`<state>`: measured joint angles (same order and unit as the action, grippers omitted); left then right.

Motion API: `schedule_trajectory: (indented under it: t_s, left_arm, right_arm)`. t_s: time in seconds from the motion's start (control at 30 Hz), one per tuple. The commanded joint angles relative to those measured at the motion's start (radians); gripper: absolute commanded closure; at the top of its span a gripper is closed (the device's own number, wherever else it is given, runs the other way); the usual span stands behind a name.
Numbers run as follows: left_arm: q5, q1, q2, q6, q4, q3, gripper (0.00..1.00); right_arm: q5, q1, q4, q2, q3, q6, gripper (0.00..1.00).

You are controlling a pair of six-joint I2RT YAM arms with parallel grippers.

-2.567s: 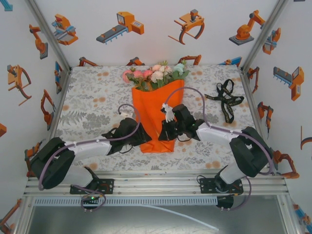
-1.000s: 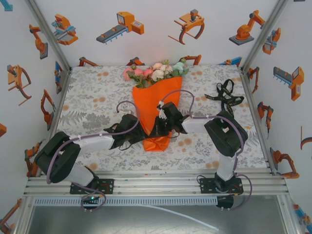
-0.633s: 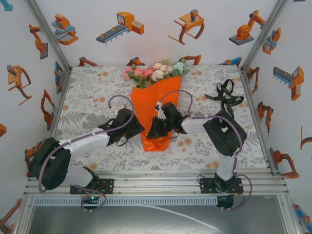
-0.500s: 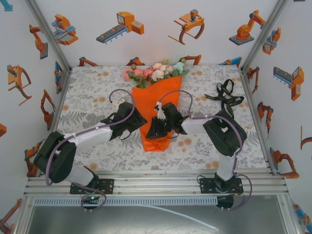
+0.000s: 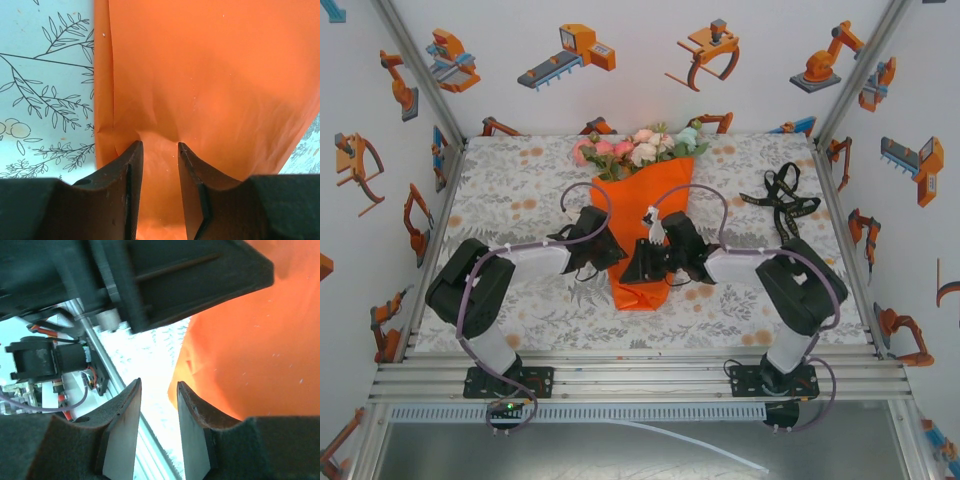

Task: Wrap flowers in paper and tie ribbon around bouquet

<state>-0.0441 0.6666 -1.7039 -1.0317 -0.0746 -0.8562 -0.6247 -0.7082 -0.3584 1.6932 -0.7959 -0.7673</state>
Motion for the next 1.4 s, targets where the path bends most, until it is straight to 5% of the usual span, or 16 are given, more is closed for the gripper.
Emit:
schedule_trajectory:
  t_s: [0.0, 0.17, 0.37, 0.6, 0.87, 1.13, 1.37]
  left_arm:
    - [-0.014, -0.016, -0.023, 0.009, 0.046, 0.018, 0.65]
    - [-0.004, -0.024, -0.026, 0.023, 0.039, 0.01, 0.65]
    - [0.005, -0.031, -0.041, 0.028, 0.037, 0.0, 0.66]
    - [0.006, -0.032, -0.042, 0.026, 0.036, 0.004, 0.66]
    - [0.017, -0.033, -0.038, 0.017, 0.021, 0.012, 0.66]
    - [0.01, -0.032, -0.025, 0.019, 0.015, 0.023, 0.66]
    - [0.014, -0.034, -0.021, 0.021, 0.01, 0.025, 0.66]
  right_arm:
    - [0.058, 0.013, 0.009, -0.13, 0.05, 0.038, 0.64]
    - [0.135, 0.097, 0.087, -0.261, 0.172, 0.072, 0.76]
    - [0.067, 0.104, 0.053, -0.179, 0.28, 0.117, 0.92]
    - [0.009, 0.115, 0.027, -0.18, 0.248, 0.104, 0.91]
    - [0.072, 0.272, 0.077, -0.166, 0.159, 0.13, 0.9]
    - [0.077, 0.274, 0.019, -0.014, 0.173, 0.147, 0.9]
    - [0.11, 0.3, 0.103, -0.089, 0.098, 0.169, 0.9]
